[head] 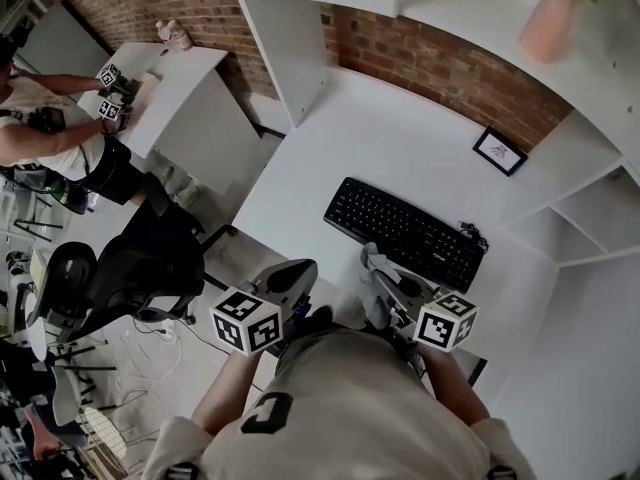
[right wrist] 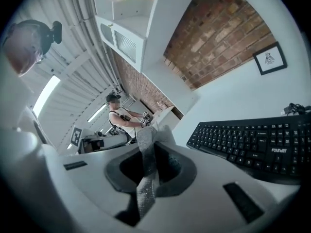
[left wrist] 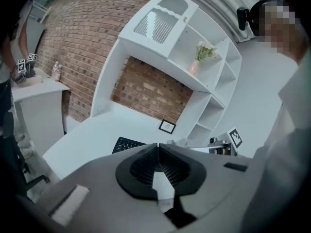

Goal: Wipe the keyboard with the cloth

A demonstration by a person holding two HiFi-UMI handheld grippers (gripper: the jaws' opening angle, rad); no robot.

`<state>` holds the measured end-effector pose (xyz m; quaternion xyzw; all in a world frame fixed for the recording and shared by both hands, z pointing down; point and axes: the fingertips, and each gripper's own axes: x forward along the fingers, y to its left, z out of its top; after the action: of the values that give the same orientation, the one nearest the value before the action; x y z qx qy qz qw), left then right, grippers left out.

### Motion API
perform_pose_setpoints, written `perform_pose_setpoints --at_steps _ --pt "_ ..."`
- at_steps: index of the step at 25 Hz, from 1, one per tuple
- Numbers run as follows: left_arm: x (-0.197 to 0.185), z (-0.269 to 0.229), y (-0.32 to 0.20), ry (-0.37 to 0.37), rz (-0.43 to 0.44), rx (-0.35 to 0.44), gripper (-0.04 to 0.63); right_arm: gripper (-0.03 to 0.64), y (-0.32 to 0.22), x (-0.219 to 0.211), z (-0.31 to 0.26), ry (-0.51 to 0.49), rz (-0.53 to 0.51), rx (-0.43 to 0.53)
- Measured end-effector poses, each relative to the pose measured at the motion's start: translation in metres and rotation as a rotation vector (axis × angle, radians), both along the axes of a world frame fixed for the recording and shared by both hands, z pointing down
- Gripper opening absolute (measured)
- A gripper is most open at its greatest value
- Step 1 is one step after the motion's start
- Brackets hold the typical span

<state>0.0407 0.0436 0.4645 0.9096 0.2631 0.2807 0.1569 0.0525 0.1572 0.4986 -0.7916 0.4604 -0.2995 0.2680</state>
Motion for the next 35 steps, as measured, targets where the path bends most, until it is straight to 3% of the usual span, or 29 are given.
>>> perform_pose_setpoints --at_steps 5,11,17,24,31,35 --pt "0.000 0.001 0.000 -0.015 -0.046 0.075 0.011 0.015 0.000 0.013 0.011 -0.036 -0.028 0.005" --pt "0.016 0.009 -0.032 -0.005 -0.038 0.070 0.011 0.015 -0.053 0.039 0.003 0.020 -0.033 -0.017" --pt "0.035 0.020 -0.100 -0.003 -0.049 0.044 0.011 0.015 -0.120 0.075 0.022 0.059 0.062 -0.101" --pt "0.056 0.022 -0.139 0.006 -0.030 0.079 0.003 0.015 -0.142 0.126 0.071 0.111 0.147 -0.336" --pt "0.041 0.012 -0.178 0.006 -0.140 0.113 0.003 0.015 -0.167 0.156 0.110 0.218 0.053 -0.549" --pt "0.029 0.020 -0.171 -0.020 -0.193 0.119 0.003 0.015 -0.151 0.158 0.145 0.239 0.002 -0.696"
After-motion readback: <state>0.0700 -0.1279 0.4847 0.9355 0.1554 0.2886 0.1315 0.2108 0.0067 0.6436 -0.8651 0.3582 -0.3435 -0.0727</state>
